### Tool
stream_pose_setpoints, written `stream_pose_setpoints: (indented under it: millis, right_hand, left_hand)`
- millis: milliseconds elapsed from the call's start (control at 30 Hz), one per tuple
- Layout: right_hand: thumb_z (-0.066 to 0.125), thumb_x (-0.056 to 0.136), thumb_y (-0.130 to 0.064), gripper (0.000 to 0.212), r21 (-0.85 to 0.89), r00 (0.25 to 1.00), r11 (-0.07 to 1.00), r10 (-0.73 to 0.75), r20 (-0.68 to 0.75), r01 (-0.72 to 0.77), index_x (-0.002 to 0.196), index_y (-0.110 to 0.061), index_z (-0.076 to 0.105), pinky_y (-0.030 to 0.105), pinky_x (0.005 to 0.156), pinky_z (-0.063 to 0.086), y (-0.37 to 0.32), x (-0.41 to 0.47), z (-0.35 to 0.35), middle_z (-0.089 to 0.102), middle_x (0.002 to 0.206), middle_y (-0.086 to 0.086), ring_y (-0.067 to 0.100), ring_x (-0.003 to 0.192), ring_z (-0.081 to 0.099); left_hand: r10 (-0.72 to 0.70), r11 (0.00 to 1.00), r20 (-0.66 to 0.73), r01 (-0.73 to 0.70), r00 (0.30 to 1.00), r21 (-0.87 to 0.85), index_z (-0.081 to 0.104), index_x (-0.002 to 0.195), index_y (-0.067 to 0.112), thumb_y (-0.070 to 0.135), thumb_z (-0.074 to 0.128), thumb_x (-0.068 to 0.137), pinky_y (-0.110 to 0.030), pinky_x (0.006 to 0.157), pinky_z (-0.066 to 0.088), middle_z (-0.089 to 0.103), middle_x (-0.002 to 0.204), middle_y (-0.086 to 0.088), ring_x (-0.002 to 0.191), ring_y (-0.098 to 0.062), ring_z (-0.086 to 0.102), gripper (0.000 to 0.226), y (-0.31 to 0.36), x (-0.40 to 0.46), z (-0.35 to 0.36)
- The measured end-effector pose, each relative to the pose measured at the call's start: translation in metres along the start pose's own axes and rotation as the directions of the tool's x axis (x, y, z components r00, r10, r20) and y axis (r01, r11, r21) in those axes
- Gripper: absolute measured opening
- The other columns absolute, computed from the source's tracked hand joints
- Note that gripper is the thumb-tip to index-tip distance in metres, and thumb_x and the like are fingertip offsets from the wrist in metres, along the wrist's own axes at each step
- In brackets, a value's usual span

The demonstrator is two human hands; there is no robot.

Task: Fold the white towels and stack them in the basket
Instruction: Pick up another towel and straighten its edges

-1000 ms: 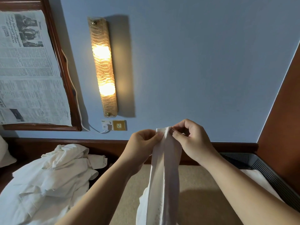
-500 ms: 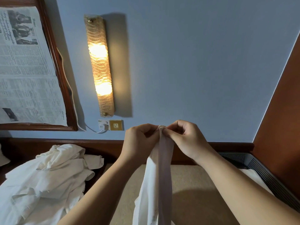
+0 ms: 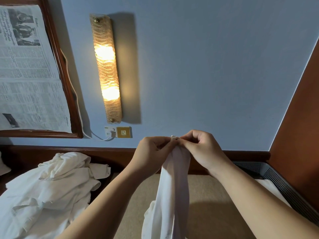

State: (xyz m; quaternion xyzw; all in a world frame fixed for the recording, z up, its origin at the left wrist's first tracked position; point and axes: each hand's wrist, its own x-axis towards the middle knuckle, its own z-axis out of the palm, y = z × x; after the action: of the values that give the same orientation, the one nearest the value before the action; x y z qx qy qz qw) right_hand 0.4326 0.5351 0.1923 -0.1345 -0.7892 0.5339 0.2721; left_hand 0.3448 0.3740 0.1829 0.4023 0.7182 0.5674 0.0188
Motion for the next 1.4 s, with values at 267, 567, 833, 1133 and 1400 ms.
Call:
stream_pose_setpoints:
  millis: [267,567,833,1133,1400]
  right_hand:
    - [0.081,0.09,-0.035,0.02,-0.107,0.983,0.991,-0.067,0.169,0.086,0.109,-0.035,0.074,0.039,0.092,0.061,-0.018,0.011,-0.016,0.075,0.096,-0.002,0.016,0.096,0.072]
    - [0.085,0.087,-0.027,0.017,-0.054,0.995,0.997,-0.055,0.089,0.06,0.094,-0.012,0.08,0.04,0.092,0.063,-0.073,0.043,-0.03,0.08,0.09,0.006,0.019,0.092,0.077]
    - [0.069,0.1,-0.032,0.014,-0.228,0.983,0.959,-0.181,-0.04,0.167,0.095,-0.021,0.077,0.036,0.088,0.058,-0.116,0.051,-0.034,0.076,0.087,-0.002,0.017,0.087,0.07]
    - [0.054,0.107,-0.038,0.023,-0.456,0.924,0.843,-0.369,-0.104,0.285,0.1,-0.023,0.069,0.024,0.065,0.041,-0.196,0.052,-0.052,0.062,0.076,-0.008,0.007,0.072,0.057]
    - [0.061,0.103,-0.038,0.021,-0.369,0.844,0.854,-0.473,-0.252,0.368,0.11,-0.021,0.07,0.02,0.077,0.049,-0.213,0.047,-0.069,0.07,0.1,-0.01,0.007,0.094,0.065]
  left_hand:
    - [0.18,0.957,-0.043,-0.165,0.983,0.237,0.078,0.1,0.019,0.023,0.059,0.105,-0.03,0.076,0.05,0.072,0.088,0.005,0.085,-0.01,0.065,0.021,-0.005,0.017,0.006]
    - [0.048,0.997,-0.275,-0.062,0.96,-0.044,0.07,0.117,0.034,0.046,0.074,0.094,-0.022,0.065,0.056,0.076,0.078,0.014,0.075,-0.004,0.071,0.026,0.038,0.042,-0.001]
    - [0.074,0.997,-0.347,-0.069,0.935,0.025,0.07,0.094,0.031,0.045,0.077,0.089,-0.01,0.066,0.051,0.072,0.086,0.019,0.084,0.006,0.066,0.017,0.063,0.038,0.0]
    - [0.087,0.995,-0.346,-0.095,0.934,-0.007,0.064,0.092,0.031,0.044,0.068,0.097,-0.028,0.067,0.056,0.07,0.089,0.018,0.076,0.003,0.067,0.014,0.126,0.058,-0.016]
    - [0.298,0.95,-0.306,-0.249,0.904,0.187,0.048,0.105,0.011,0.028,0.045,0.11,-0.016,0.056,0.035,0.057,0.084,0.004,0.073,-0.007,0.053,0.018,0.167,0.088,-0.051]
